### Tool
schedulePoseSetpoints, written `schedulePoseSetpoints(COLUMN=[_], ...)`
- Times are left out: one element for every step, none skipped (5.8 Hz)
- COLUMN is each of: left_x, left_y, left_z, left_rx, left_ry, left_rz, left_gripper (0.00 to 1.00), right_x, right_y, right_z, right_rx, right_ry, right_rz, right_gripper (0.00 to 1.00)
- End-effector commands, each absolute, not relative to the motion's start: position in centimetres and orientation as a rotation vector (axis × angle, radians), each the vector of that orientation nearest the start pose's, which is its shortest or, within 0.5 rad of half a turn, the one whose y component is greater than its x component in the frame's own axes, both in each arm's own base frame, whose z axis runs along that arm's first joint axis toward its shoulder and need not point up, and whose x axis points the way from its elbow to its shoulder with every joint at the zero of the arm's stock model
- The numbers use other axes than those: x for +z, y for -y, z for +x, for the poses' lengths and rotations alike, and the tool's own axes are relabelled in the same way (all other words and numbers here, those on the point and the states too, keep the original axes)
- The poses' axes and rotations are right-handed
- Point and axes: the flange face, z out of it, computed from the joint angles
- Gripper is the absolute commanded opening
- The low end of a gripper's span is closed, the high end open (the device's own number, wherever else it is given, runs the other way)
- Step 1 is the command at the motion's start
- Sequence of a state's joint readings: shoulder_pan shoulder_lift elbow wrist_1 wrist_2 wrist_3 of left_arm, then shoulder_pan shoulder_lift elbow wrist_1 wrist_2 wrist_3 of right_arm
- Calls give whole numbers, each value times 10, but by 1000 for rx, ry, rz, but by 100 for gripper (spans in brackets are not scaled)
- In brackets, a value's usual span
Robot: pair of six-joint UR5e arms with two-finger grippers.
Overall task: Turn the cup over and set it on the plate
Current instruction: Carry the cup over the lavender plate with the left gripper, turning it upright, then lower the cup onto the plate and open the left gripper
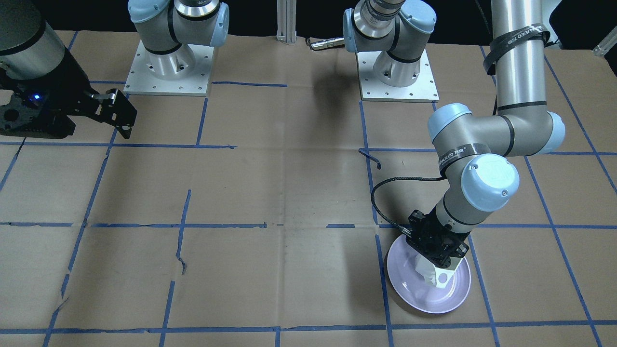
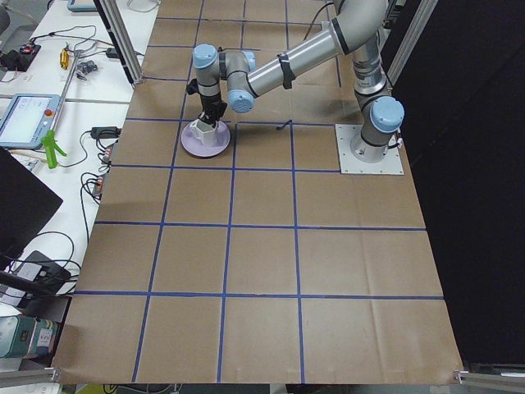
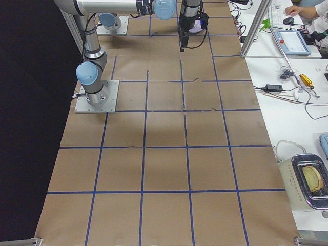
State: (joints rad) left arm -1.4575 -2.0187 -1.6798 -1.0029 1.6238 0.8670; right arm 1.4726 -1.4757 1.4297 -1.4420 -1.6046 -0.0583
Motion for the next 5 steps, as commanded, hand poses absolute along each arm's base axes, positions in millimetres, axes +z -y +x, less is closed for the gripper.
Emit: schedulePoseSetpoints(left_x=[261,285,323,371,414], left_y=[624,618,616,613,604], left_z=[-65,-66,-73,-106,-148], left_rx=[-7,-18,-32,-11,-11], left_ry=[-2871,-2930,-2993,-3023,-3048], left_rz=[1116,953,822,726,619], left_gripper=[95,96,98,98,98], right_x=[496,496,496,496,496], right_y=[533,533,533,533,533], right_z=[78,78,78,78,78], right_rx=[135,135,135,135,135], right_ry=[-3165,-3165,-3165,-3165,-3165], right_rz=[61,61,61,61,61], right_gripper=[100,100,100,100,100])
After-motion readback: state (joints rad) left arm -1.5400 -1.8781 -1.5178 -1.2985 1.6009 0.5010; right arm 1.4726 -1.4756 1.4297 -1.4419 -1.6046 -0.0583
